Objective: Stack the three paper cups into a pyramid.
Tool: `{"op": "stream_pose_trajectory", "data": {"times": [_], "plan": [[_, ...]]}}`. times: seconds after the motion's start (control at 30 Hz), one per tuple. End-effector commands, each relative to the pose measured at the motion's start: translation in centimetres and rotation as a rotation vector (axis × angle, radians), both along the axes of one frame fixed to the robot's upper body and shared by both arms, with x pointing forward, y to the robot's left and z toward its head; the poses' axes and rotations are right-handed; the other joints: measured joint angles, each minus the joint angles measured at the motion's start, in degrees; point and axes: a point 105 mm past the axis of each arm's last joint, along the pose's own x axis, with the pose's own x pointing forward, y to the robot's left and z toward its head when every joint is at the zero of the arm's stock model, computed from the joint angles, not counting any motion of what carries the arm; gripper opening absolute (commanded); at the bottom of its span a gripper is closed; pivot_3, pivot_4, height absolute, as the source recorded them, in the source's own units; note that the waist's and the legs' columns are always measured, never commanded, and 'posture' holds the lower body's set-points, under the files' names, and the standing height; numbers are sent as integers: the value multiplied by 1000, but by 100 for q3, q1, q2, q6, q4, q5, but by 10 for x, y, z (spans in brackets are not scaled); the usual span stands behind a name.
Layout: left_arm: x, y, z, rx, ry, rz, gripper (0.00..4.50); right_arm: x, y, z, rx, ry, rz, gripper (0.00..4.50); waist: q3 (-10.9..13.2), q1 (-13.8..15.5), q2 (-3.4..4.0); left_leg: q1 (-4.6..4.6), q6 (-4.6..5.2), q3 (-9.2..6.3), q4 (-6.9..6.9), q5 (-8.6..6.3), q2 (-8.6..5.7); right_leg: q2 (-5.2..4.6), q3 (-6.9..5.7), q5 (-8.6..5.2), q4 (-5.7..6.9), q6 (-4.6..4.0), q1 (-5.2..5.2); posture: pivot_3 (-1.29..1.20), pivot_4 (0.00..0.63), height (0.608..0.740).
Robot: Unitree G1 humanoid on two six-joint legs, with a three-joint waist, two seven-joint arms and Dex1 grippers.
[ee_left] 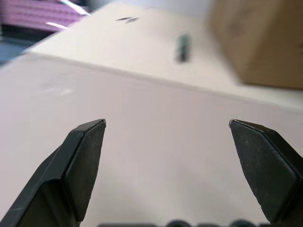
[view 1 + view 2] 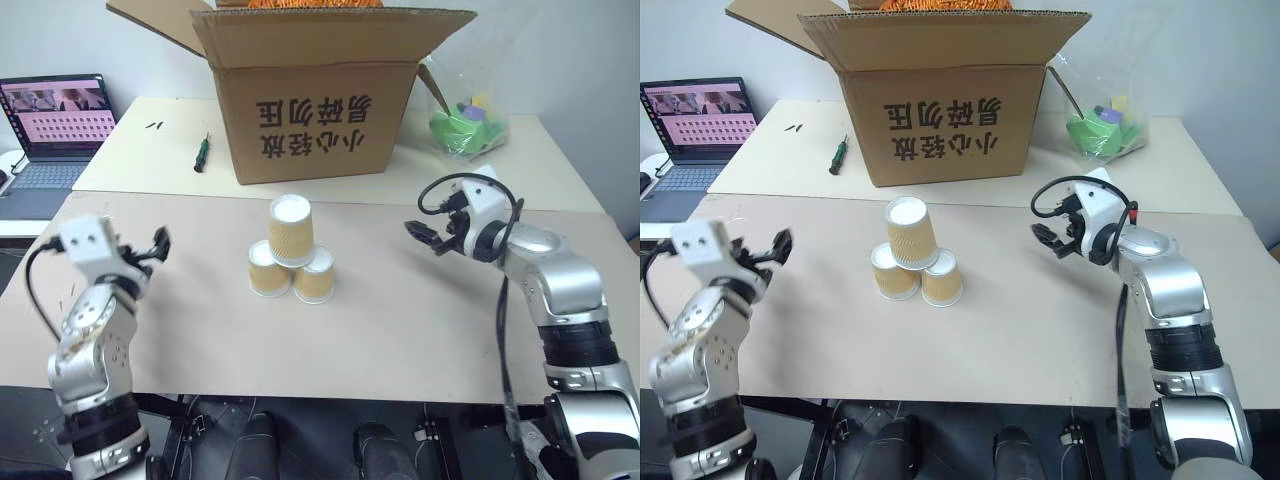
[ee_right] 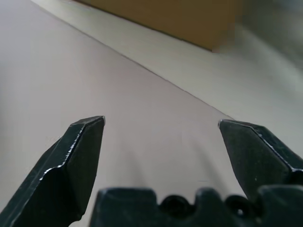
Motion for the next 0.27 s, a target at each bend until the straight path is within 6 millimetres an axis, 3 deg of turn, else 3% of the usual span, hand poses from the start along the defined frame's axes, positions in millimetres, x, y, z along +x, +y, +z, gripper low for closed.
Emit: {"op": "stream_pose_trajectory", "data": {"times": [0.03, 0.27], "plan": [[-17, 29, -16, 71, -3, 144, 4471, 9, -37, -17, -25, -45, -249, 4500, -1, 3, -1, 1, 0, 0, -2, 0, 0, 0, 0, 0, -2, 0, 1, 0, 150, 700], [-33, 56, -39, 74, -14, 316, 4471, 0, -84, -62, 116, -62, -560, 4500, -2, 52, -2, 0, -3, 1, 1, 1, -7, -7, -1, 0, 0, 0, 4, 0, 150, 700]]}}
